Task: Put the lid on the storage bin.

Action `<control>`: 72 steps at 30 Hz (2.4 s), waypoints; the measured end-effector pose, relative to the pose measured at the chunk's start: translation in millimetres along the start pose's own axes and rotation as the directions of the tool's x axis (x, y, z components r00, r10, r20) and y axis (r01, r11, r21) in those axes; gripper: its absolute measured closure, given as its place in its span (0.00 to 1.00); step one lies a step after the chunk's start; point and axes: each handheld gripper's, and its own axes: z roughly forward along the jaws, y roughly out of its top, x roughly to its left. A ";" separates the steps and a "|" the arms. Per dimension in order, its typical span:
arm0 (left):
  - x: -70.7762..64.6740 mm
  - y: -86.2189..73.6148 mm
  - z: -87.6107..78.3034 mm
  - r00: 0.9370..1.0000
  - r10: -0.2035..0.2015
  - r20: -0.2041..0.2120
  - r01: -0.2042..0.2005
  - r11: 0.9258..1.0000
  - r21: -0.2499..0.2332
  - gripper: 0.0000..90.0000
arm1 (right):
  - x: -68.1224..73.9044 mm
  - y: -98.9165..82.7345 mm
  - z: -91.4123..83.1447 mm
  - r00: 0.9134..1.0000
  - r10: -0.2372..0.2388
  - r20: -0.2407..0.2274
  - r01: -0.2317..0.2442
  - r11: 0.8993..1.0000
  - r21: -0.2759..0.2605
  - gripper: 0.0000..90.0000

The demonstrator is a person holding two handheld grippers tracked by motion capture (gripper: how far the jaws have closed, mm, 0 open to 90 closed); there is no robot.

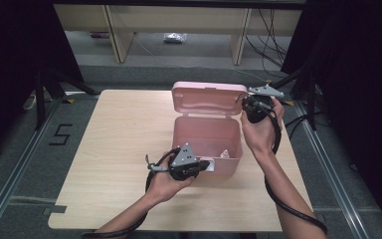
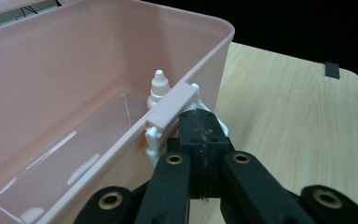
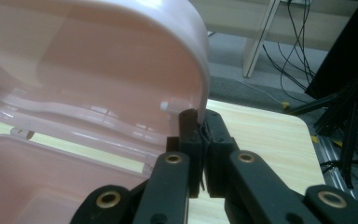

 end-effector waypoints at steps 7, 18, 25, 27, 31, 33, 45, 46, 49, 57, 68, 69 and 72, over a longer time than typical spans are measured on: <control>0.0 -0.2 -0.2 1.000 0.000 0.000 0.000 1.000 0.000 1.00 | 1.7 -4.5 -4.5 1.000 -0.004 0.007 0.004 1.000 0.002 0.99; -0.3 -0.3 -0.6 1.000 -0.001 -0.001 0.001 1.000 0.000 1.00 | 3.7 -11.6 -9.7 1.000 -0.010 0.010 0.010 1.000 -0.007 0.99; 0.2 -1.2 -1.7 1.000 -0.008 0.001 0.008 1.000 -0.008 1.00 | 4.7 -13.8 -10.7 1.000 -0.014 0.012 0.014 1.000 -0.017 0.99; 0.5 -1.0 -3.3 1.000 -0.006 -0.002 0.006 1.000 -0.004 1.00 | 4.7 -14.5 -10.7 1.000 -0.016 0.015 0.016 1.000 -0.022 0.99; -0.3 -0.5 -7.1 1.000 -0.019 0.007 0.019 1.000 -0.017 1.00 | 5.0 -15.7 -11.1 1.000 -0.019 0.015 0.019 0.999 -0.025 0.99; -0.3 1.1 -10.8 1.000 -0.025 0.011 0.025 0.999 -0.027 1.00 | 4.4 -16.1 -11.7 0.999 -0.032 0.017 0.033 0.999 -0.022 0.99; 16.8 19.7 -42.8 0.997 -0.052 -0.055 0.045 0.991 -0.123 1.00 | 6.9 -23.4 -17.1 1.000 -0.022 0.014 0.022 1.000 -0.018 0.98; 19.7 20.9 -45.3 0.996 -0.061 -0.066 0.052 0.990 -0.129 1.00 | 6.3 -23.6 -17.1 1.000 -0.028 0.011 0.028 0.999 -0.021 0.98; 29.1 24.1 -52.5 0.992 -0.081 -0.096 0.066 0.987 -0.149 1.00 | 6.9 -25.0 -17.3 1.000 -0.029 0.011 0.029 0.999 -0.028 0.98; 44.6 27.3 -62.3 0.983 -0.119 -0.144 0.093 0.980 -0.177 1.00 | 9.6 -29.2 -21.2 1.000 -0.015 0.019 0.015 1.000 -0.021 0.98; 53.3 29.9 -65.2 0.976 -0.137 -0.171 0.103 0.976 -0.191 1.00 | 10.1 -36.0 -24.6 1.000 -0.025 0.005 0.025 1.000 -0.018 0.98; 53.6 30.2 -65.2 0.975 -0.139 -0.172 0.105 0.976 -0.193 1.00 | 10.4 -37.2 -24.7 0.999 -0.032 0.019 0.032 0.999 -0.017 0.98; 54.5 30.9 -65.0 0.975 -0.139 -0.172 0.103 0.974 -0.200 1.00 | 11.4 -40.2 -25.5 0.999 -0.034 0.023 0.034 0.999 -0.024 0.98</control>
